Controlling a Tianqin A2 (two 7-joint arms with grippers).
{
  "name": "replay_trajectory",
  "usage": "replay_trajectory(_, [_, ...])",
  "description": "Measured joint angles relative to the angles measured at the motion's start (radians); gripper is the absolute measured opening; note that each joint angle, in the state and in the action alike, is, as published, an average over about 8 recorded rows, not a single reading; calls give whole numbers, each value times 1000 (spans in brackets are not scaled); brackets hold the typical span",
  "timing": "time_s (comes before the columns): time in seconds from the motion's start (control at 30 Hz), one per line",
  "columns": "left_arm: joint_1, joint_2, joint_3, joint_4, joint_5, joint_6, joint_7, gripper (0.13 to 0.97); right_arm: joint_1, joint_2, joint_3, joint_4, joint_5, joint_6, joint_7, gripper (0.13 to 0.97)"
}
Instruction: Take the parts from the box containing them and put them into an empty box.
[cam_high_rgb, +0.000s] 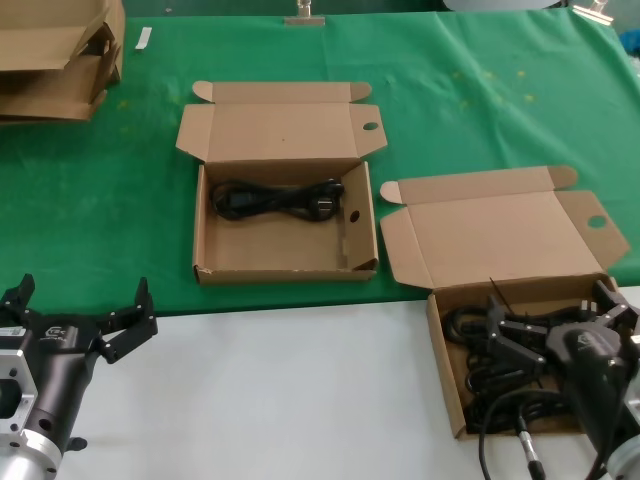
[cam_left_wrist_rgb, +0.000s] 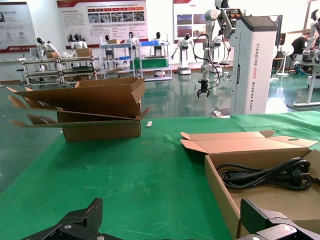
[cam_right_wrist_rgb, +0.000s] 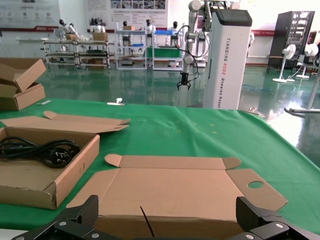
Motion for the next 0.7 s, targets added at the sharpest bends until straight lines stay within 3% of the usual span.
replay_trajectory(0.7, [0, 0, 0, 0, 0, 0, 0, 966, 0, 0, 0, 0, 0, 0, 0, 966])
